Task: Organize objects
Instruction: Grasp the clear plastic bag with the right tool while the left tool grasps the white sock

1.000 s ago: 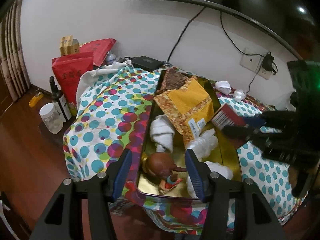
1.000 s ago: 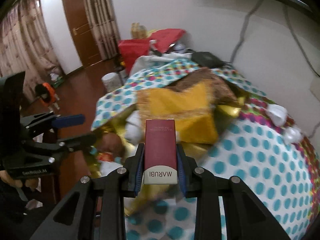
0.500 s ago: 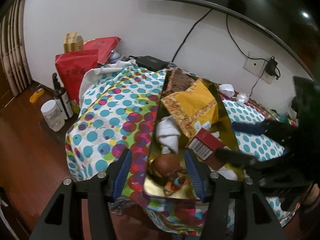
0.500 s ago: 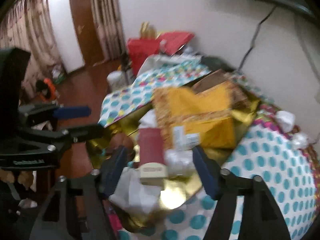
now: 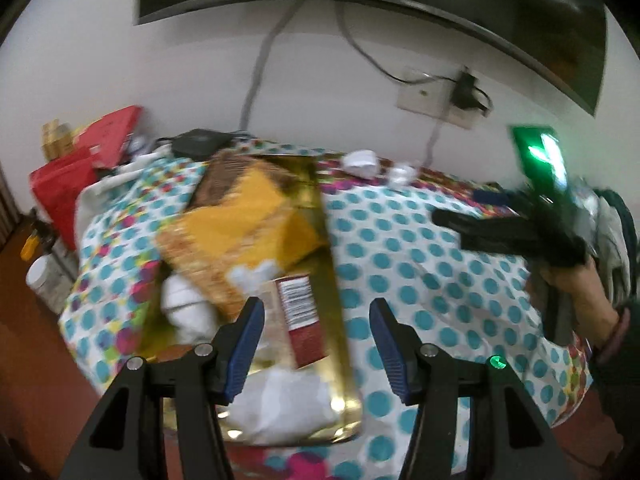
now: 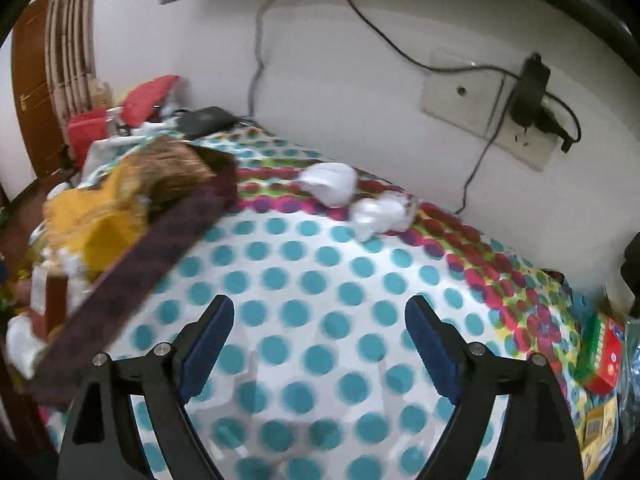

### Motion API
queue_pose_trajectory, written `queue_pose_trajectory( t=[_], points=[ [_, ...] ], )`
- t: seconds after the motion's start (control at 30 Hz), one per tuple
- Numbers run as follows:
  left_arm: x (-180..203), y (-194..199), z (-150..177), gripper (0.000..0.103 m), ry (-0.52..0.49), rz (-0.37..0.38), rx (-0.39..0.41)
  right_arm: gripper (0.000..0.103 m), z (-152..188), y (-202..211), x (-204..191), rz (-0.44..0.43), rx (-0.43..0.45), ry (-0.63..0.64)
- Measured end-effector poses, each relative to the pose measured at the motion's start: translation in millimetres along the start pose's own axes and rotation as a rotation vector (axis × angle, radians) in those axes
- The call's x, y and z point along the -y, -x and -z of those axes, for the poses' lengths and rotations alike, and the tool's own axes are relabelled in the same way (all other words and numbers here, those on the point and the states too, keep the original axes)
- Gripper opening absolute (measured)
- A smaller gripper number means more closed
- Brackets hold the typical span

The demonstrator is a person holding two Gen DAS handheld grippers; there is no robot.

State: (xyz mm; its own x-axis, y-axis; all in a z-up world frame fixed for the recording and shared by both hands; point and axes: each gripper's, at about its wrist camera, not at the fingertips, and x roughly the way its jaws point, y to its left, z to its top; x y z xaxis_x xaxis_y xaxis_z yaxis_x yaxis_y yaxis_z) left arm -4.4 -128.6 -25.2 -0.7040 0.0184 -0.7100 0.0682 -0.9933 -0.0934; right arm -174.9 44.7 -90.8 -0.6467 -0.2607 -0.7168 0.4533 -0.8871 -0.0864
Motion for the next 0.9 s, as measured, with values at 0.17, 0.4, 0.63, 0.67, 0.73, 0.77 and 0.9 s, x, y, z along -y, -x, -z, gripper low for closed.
queue_pose_trajectory(
  t=[0.17, 0.4, 0.63, 0.67, 0.73, 0.77, 0.9],
  points=[
    [40.9, -24.2, -7.7, 0.056, -0.056, 0.057, -0.029, 0.086, -20.6, -41.7, 28.8, -0.012, -0.019, -0.071],
    [71.7, -59.3, -14.1, 0.056, -0.107, 0.081, -0.074, 0.086, -50.3, -109.5, 53.3, 0.047, -0.06, -0.119],
    [84.7, -90.7, -24.1, 0.056, -0.115, 0.075, -0.082, 0.082, -67.6, -146.1, 57.2, 0.078, -0.067, -0.114],
    [85.6, -94.2, -26.1, 0.056, -0.111, 0.076, -0.081, 0.081, -68.9, -149.0, 57.3, 0.077, -0.068, -0.112],
    [86.4, -100.3, -27.5, 0.056, -0.107, 0.075, -0.082, 0.07, -70.0, -155.7, 56.4, 0.061, -0.083, -0.109],
    [86.3, -103.5, -28.3, 0.056, -0.105, 0.071, -0.083, 0.066, -69.7, -159.3, 55.9, 0.054, -0.096, -0.107],
    [86.5, -118.7, -32.8, 0.056, -0.084, 0.053, -0.104, 0.047, -67.1, -156.0, 58.2, 0.016, -0.095, -0.097]
  ],
)
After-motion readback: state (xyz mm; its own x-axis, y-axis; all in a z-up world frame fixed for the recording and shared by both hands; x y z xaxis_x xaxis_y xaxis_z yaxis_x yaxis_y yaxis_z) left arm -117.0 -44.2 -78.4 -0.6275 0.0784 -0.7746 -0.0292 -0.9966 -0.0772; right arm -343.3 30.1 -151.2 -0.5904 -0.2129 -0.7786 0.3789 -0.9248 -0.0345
